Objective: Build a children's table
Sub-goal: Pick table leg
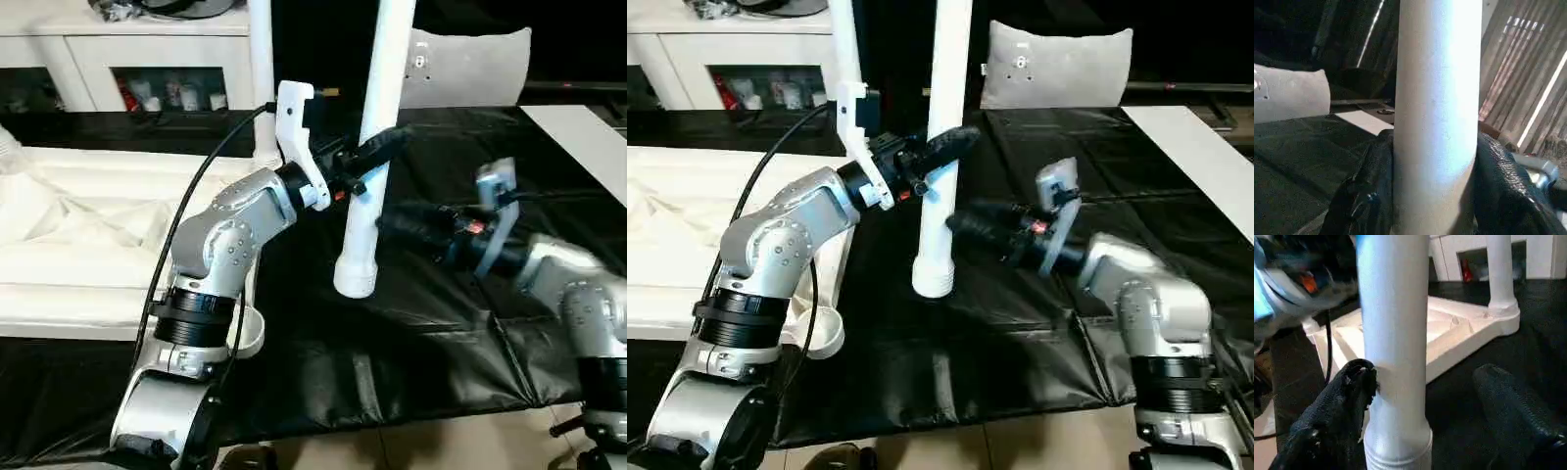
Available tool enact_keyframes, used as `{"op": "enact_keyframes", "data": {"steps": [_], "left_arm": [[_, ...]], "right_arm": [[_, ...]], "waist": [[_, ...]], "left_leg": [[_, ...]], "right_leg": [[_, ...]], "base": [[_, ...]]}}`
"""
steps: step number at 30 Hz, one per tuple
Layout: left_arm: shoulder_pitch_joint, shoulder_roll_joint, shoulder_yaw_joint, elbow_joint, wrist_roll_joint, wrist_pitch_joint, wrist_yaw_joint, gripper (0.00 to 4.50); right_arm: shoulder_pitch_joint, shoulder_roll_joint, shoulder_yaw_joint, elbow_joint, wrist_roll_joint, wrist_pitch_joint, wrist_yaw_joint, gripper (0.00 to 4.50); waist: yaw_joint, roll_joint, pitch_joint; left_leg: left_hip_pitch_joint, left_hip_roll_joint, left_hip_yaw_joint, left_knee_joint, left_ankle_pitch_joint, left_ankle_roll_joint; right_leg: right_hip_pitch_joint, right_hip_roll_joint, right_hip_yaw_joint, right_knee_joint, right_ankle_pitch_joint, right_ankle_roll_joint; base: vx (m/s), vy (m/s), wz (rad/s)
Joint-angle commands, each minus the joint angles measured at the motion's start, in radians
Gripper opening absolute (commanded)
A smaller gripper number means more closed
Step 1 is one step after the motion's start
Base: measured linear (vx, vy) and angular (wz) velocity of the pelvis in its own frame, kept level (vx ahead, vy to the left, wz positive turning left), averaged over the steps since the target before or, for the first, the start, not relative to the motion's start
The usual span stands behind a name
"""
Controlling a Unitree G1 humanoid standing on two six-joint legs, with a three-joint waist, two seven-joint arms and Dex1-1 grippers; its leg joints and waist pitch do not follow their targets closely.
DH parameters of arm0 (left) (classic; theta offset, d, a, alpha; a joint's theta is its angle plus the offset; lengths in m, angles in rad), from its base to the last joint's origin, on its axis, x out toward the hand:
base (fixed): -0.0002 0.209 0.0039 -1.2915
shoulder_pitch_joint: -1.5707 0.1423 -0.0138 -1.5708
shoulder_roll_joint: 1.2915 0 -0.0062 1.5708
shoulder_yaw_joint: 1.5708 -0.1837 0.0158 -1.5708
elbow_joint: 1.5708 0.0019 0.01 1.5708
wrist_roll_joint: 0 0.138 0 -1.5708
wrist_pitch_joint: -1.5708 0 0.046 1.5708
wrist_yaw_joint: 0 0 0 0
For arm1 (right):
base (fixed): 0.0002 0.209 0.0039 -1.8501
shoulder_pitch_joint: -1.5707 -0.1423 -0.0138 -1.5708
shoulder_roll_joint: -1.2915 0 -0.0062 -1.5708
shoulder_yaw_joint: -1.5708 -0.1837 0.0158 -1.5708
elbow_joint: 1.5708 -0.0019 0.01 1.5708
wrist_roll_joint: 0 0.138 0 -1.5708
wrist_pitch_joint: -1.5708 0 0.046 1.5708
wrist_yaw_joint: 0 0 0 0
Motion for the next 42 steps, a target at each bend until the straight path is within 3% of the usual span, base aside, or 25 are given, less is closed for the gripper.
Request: {"op": "enact_keyframes", "data": {"steps": [1,11,36,42], "left_arm": [[-0.017,-0.001,-0.015,-0.031,0.016,-0.011,0.0,1.79],[-0.001,-0.017,-0.048,-0.053,0.048,-0.034,0.011,1.79],[0.023,-0.032,-0.085,-0.08,0.07,-0.035,-0.006,1.79],[0.023,-0.033,-0.088,-0.082,0.073,-0.034,-0.008,1.79]], "right_arm": [[-0.011,-0.012,0.018,0.012,-0.011,0.011,-0.004,3.56],[-0.033,0.033,0.079,0.058,-0.071,-0.024,-0.029,3.56],[-0.081,0.105,0.107,0.148,-0.096,-0.085,-0.005,3.56],[-0.085,0.107,0.104,0.155,-0.093,-0.085,0.004,2.96]], "waist": [[0.001,-0.011,-0.071],[0.0,-0.013,-0.071],[-0.001,-0.014,-0.071],[-0.001,-0.014,-0.07]], "left_leg": [[0.041,0.089,-0.035,-0.056,-0.099,0.053],[0.042,0.091,-0.035,-0.058,-0.11,0.049],[0.041,0.09,-0.034,-0.058,-0.116,0.043],[0.042,0.09,-0.034,-0.058,-0.119,0.044]], "right_leg": [[0.028,-0.106,0.041,-0.072,0.12,-0.262],[0.027,-0.108,0.041,-0.072,0.099,-0.265],[0.025,-0.107,0.042,-0.071,0.093,-0.255],[0.025,-0.107,0.042,-0.071,0.091,-0.256]], "base": [[0.0,0.0,0.0],[0.0,0.0,0.0],[0.0,0.0,0.0],[0.0,0.0,0.0]]}}
